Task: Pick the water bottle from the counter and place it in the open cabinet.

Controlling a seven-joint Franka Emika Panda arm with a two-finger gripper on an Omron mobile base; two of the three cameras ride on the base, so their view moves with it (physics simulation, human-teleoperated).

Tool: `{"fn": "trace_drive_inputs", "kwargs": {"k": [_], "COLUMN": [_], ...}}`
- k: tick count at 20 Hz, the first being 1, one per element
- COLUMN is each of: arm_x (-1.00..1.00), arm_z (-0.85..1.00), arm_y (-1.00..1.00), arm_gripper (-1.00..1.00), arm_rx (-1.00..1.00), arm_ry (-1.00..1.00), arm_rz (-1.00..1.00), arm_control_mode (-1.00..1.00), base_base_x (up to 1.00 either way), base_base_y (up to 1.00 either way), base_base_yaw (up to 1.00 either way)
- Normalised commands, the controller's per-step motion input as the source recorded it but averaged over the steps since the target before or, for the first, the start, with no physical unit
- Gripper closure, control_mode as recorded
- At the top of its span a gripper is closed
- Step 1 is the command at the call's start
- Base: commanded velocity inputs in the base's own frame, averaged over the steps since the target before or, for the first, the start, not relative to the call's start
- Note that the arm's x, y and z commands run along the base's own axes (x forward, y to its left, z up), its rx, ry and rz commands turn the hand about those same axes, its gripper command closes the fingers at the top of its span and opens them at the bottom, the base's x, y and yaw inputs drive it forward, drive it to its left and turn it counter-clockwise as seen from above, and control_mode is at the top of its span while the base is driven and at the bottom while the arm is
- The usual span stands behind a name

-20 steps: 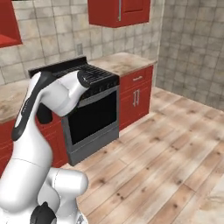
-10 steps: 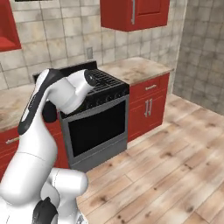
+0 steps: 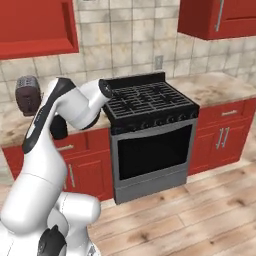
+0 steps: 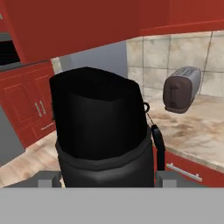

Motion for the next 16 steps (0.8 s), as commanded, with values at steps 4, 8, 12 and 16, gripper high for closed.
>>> {"fn": "trace_drive_inputs", "kwargs": {"k": [4, 8, 12, 16], "arm_x": [0.0, 0.0, 0.0, 0.0], "arm_z": [0.0, 0.0, 0.0, 0.0], "arm_y": [0.0, 0.0, 0.0, 0.0], "arm_gripper": [1.0, 1.0, 1.0, 1.0], "arm_rx": [0.0, 0.0, 0.0, 0.0], "arm_ry": [0.0, 0.0, 0.0, 0.0], "arm_rz": [0.0, 0.0, 0.0, 0.0], "arm_control_mode": [1.0, 1.0, 1.0, 1.0], "base_base_x": [0.69, 0.59, 0.51, 0.59], "base_base_y": [-0.34, -0.43, -0.3, -0.06], "base_base_yaw": [0.54, 0.41, 0.28, 0.09]}}
